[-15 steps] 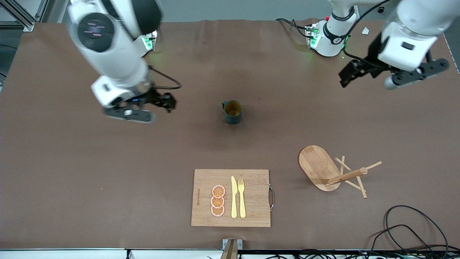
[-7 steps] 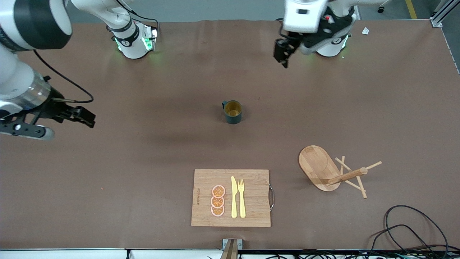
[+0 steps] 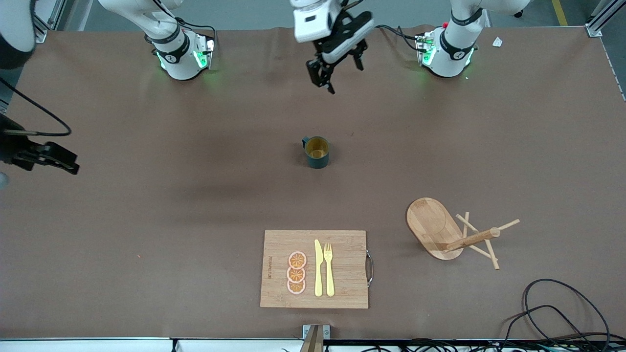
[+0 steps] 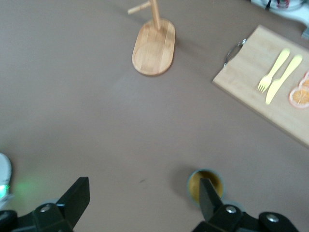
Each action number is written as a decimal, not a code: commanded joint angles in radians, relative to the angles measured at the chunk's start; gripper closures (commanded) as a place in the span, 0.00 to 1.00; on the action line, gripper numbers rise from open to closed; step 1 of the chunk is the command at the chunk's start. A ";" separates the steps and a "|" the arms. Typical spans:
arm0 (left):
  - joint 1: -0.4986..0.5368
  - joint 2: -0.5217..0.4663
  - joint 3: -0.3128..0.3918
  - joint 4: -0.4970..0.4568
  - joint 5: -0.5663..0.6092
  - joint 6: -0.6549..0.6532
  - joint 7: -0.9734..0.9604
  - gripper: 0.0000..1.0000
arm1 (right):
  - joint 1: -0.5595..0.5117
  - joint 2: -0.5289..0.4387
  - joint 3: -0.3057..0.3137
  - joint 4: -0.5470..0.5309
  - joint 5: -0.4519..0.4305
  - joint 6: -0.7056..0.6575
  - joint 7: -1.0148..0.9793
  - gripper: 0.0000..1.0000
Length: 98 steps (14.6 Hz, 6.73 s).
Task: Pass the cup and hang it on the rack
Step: 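Lower the left gripper and grasp the teal mug handle, then lift the teal mug with the left gripper toward the wooden rack, then hang the teal mug handle onto a rack peg with the left gripper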
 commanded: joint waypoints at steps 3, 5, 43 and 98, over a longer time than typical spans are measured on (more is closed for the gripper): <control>-0.142 0.238 0.014 0.049 0.263 -0.026 -0.254 0.00 | -0.056 -0.033 0.022 -0.013 0.004 -0.012 -0.063 0.00; -0.238 0.364 0.059 0.087 0.368 -0.031 -0.350 0.00 | -0.061 -0.034 0.020 -0.014 0.006 -0.021 -0.066 0.00; -0.365 0.549 0.361 0.219 0.208 0.308 -0.223 1.00 | -0.121 -0.145 0.029 -0.134 0.010 -0.018 -0.124 0.00; 1.301 0.527 -0.216 0.051 -1.118 0.256 1.439 0.81 | -0.119 -0.145 0.031 -0.122 0.012 -0.015 -0.161 0.00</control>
